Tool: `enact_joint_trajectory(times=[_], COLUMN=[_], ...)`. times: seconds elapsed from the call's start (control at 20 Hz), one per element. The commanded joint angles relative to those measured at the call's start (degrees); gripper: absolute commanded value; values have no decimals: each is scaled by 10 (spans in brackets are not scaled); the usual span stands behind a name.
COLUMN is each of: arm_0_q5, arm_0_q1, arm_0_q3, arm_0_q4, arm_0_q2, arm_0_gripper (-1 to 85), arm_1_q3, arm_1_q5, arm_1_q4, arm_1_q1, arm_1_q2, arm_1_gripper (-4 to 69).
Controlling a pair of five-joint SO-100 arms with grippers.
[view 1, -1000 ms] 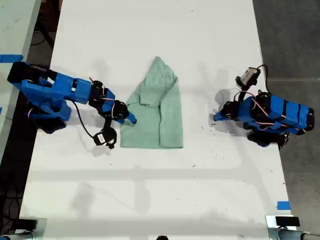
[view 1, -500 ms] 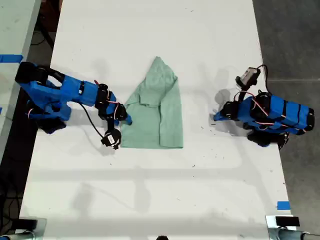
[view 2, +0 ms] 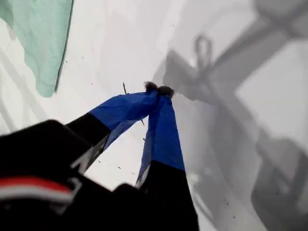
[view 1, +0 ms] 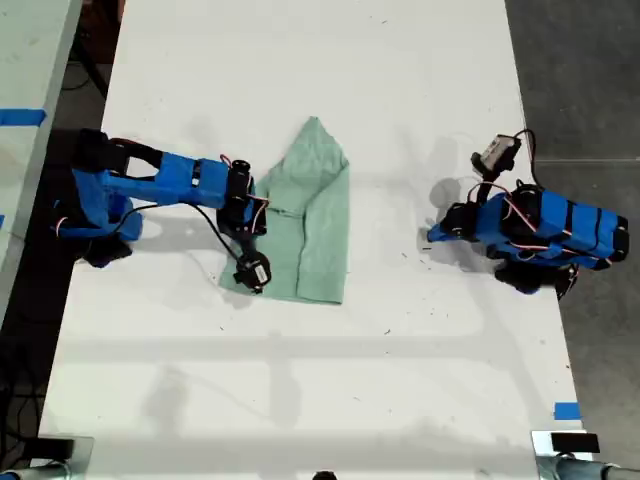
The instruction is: Fold t shirt
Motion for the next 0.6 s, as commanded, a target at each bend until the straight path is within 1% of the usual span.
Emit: enact_joint_trajectory(times=[0.0,0.15,0.3,0.4,0.55], arm_0_q5=[12,65,112,121,130], arm_0_q1=[12,4,7,11,15], arm_0_q3=[-125,-200,-317,-365,-365], arm_0_q4=[58,59,55,48,11], arm_0_q2=[5,-16,-92,-130,-136], arm_0_gripper=[-2,-2,-2,-2,-2], arm_1_q3=[3,3,3,3,3], arm_1_q5=[4,4,4,4,4], arm_1_q4=[-18,-18,-18,-18,-18], arm_1_q1=[-2,-3,-4,-4,-4], arm_1_q2=[4,4,4,4,4], arm_1_gripper=[-15,-15,-15,-15,-15])
